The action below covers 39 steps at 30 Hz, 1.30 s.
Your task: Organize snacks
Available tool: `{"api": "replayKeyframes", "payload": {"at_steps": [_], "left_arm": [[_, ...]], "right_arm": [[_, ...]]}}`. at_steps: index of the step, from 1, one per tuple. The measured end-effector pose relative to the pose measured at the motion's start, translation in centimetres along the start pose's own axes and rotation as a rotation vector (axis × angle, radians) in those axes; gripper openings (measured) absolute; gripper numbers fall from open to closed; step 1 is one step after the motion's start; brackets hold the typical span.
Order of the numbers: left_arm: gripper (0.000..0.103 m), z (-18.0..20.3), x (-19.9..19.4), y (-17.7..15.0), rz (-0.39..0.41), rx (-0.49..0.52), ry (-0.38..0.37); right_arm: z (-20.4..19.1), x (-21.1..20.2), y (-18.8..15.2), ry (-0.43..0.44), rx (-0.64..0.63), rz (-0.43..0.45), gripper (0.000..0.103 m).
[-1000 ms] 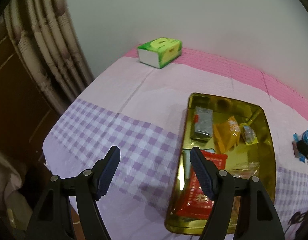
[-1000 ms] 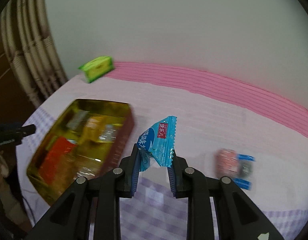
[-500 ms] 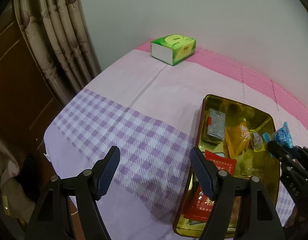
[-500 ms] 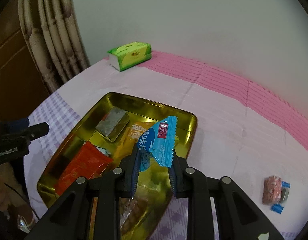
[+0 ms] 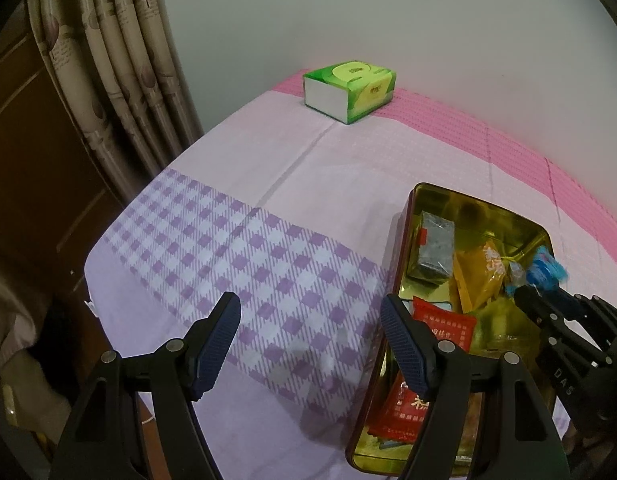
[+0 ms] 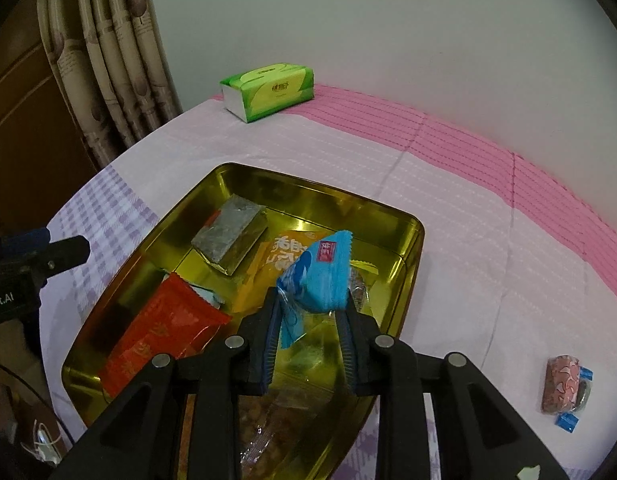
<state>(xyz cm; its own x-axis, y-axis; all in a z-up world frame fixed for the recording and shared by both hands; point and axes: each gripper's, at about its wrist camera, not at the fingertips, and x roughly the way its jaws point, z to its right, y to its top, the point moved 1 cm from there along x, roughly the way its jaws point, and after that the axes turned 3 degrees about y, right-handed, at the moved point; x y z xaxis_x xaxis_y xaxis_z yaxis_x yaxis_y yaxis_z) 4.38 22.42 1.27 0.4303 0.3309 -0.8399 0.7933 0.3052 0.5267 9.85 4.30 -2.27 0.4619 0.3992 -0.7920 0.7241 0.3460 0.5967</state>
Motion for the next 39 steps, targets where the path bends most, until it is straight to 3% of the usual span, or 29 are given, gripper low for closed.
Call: {"api": "replayKeyframes", "payload": {"at_steps": [10, 22, 29, 39], "left_arm": [[0.073, 0.1, 0.0, 0.0, -0.003, 0.009, 0.0], [0.073, 0.6, -0.1, -0.1, -0.002, 0.026, 0.001], [0.073, 0.6, -0.1, -0.1, -0.002, 0.028, 0.002], [0.073, 0.5, 0.1, -0.2, -0.01, 0.031, 0.014]], "right_arm": [[0.0, -0.8, 0.0, 0.009, 0.014, 0.024, 0.037], [1.7, -4.6, -0.2, -0.009, 0.056, 0.101, 0.045], [6.2, -6.8, -1.6, -0.071, 0.133, 0.124, 0.045], [15.8, -9.5, -5.4, -0.244, 0.278, 0.115, 0.045]]}}
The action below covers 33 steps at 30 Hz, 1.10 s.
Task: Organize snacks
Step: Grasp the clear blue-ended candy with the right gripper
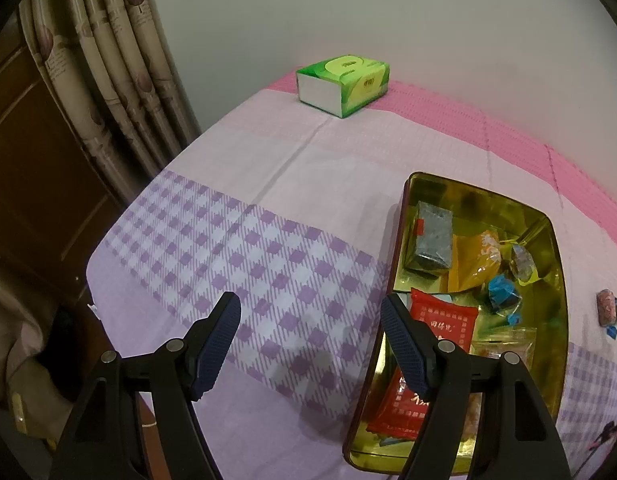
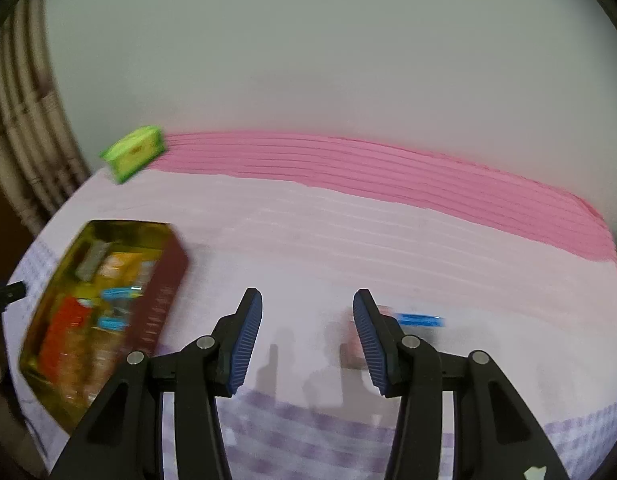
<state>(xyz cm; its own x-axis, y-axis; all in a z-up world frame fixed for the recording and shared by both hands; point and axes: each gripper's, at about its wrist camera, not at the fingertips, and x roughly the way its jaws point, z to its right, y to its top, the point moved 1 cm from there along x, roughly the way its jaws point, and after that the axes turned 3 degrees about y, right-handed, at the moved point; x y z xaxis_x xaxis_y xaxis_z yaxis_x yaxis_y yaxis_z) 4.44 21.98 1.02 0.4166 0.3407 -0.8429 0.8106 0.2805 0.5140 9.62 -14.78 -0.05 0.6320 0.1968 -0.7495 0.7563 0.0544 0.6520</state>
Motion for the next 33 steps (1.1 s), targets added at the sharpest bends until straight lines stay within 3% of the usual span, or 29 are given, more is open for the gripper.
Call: {"api": "replayKeyframes", "payload": {"at_steps": [9, 26, 31, 33], "left_arm": [[0.073, 0.6, 0.3, -0.2, 0.008, 0.035, 0.035], [0.073, 1.5, 1.2, -0.7, 0.01, 0.073, 0.08], [0.073, 1.8, 1.1, -0.8, 0.014, 0.084, 0.083], [0.073, 2.2, 0.8, -0.8, 0.022, 0.097, 0.088]], "right_arm": [[6.4, 1.5, -2.6, -0.085, 0.095, -0.061, 0.045], [8.5, 4.8, -3.8, -0.087, 0.137, -0.097, 0.045], [8.7, 5.0, -3.8, -0.076, 0.129, -0.079, 0.037], [8.8, 4.7, -4.0, -0.063, 0.12, -0.078, 0.03]]}}
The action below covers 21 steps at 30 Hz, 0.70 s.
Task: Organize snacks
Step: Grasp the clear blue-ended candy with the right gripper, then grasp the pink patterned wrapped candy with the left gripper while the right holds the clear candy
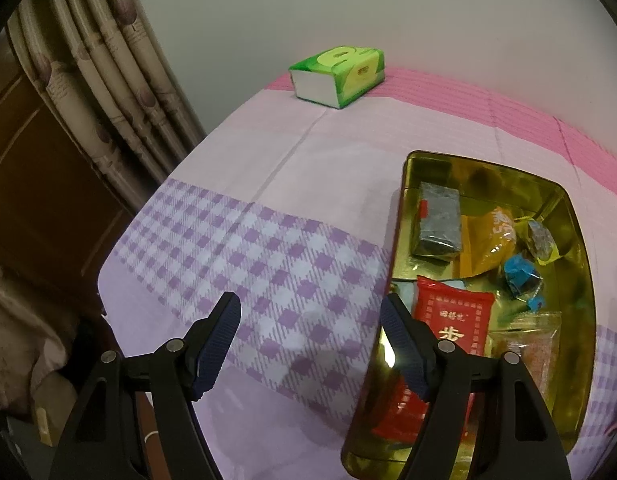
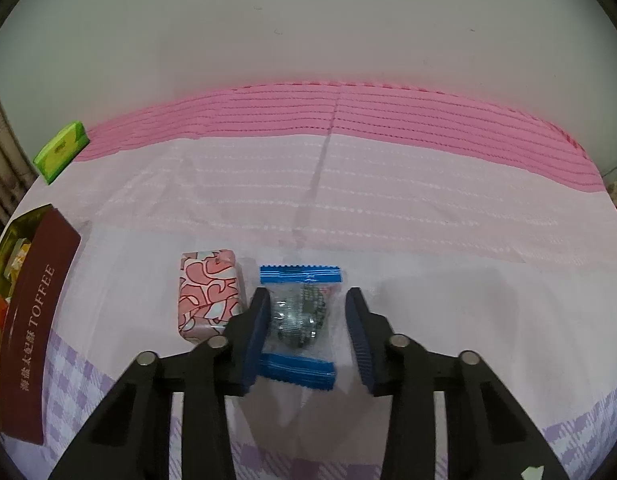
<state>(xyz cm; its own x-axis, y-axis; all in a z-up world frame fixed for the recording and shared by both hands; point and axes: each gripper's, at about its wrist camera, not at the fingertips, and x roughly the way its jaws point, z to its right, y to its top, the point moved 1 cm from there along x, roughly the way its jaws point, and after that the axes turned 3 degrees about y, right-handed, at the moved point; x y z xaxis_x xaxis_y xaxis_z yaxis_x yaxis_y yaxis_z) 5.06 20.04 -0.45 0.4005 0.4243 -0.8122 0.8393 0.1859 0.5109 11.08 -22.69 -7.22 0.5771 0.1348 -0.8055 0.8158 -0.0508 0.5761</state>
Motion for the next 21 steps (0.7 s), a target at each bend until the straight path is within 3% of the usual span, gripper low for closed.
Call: {"api": "replayKeyframes", "payload": {"at_steps": [6, 11, 21], "left_arm": [[0.073, 1.6, -2.5, 0.6, 0.053, 0.017, -0.01], [0.073, 4.0, -4.8, 1.3, 0.085, 0.06, -0.045], [0.073, 12.5, -7.5, 1.7, 0.091, 0.2, -0.197]], "right_arm": [[0.4, -0.2, -0.3, 0.033, 0.013, 0.008, 0.024], [1.5, -0.7, -0.4, 0.011, 0.011, 0.015, 0.024], [5.6, -1.2, -0.7, -0.074, 0.033, 0.025, 0.023]]}}
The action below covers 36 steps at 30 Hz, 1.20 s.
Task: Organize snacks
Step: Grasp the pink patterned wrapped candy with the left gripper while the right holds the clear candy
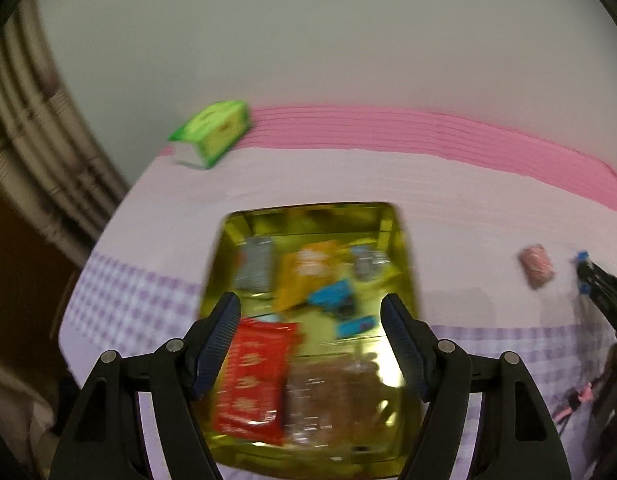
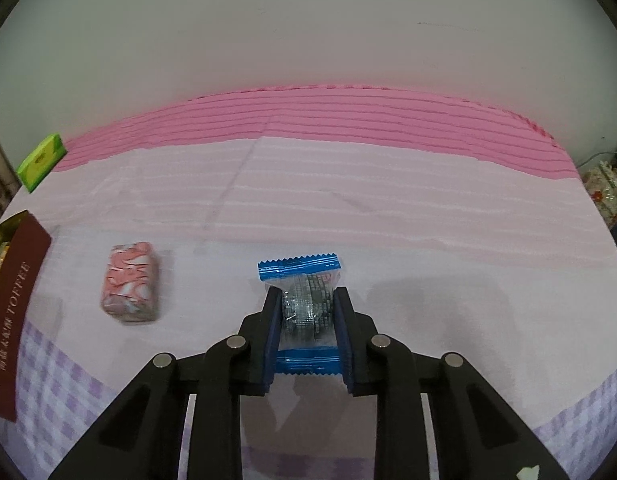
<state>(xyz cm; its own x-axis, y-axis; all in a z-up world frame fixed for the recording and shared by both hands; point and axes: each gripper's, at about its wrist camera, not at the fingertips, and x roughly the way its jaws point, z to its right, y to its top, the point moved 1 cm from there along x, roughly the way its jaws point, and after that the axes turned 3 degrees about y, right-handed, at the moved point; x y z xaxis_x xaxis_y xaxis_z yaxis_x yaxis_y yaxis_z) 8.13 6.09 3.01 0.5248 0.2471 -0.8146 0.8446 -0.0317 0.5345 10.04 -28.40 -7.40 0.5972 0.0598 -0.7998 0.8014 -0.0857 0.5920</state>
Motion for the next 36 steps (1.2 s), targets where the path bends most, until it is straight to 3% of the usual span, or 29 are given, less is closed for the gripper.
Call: {"api": "replayKeyframes", "payload": {"at_steps": [7, 15, 27, 36], "left_arm": [[0.073, 6.2, 0.0, 0.8, -0.017, 0.093, -0.106], [0.073, 10.7, 1.3, 1.3, -0.066, 0.123, -0.194], [0.073, 15.9, 3.8, 0.6, -0.128, 0.119, -0.276], [0.073, 20.0, 4.5, 1.6, -0.113, 0.11, -0.299]], "right_arm": [[1.4, 0.1, 0.1, -0.036, -0.009, 0.007, 0.024], [2.7, -0.1, 0.1, -0.066, 0.004, 0.007, 0.024], [3.0, -0.1, 0.0, -0.067, 0.014, 0.008, 0.024], [3.0, -0.2, 0.0, -0.062, 0.016, 0.009, 0.025]]}}
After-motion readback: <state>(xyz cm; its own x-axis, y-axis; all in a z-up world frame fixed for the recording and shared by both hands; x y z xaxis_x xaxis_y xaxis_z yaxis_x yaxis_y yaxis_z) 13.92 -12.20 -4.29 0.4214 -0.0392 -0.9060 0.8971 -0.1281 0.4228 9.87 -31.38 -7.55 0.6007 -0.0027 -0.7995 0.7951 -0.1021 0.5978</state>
